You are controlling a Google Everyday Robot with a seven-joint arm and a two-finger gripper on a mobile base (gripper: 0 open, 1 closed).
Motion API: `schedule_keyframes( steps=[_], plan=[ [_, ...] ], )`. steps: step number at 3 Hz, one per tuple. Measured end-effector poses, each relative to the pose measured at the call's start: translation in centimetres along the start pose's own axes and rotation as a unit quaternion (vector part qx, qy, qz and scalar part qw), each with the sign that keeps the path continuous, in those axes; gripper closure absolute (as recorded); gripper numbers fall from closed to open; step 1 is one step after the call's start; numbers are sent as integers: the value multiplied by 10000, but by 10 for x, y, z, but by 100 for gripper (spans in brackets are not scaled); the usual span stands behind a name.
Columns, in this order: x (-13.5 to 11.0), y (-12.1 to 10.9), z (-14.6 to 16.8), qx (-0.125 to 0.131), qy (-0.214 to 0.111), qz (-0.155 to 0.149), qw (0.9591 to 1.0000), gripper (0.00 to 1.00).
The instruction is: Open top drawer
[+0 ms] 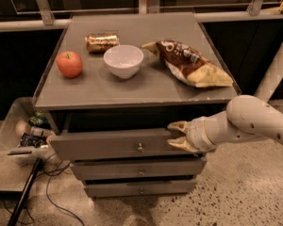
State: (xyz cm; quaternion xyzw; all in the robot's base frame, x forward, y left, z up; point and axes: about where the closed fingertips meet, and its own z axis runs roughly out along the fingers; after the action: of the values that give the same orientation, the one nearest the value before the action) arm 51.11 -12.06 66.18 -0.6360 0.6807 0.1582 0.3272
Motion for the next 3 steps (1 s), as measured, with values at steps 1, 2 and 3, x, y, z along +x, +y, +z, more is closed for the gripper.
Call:
schedule_keyframes(
  steps=[1,2,3],
  plan=[
    [-2,-3,-2,0,0,0,10000,100],
    [-4,-4,-5,0,0,0,10000,100],
    [-2,1,-7,15,-2,23,10000,100]
  ],
)
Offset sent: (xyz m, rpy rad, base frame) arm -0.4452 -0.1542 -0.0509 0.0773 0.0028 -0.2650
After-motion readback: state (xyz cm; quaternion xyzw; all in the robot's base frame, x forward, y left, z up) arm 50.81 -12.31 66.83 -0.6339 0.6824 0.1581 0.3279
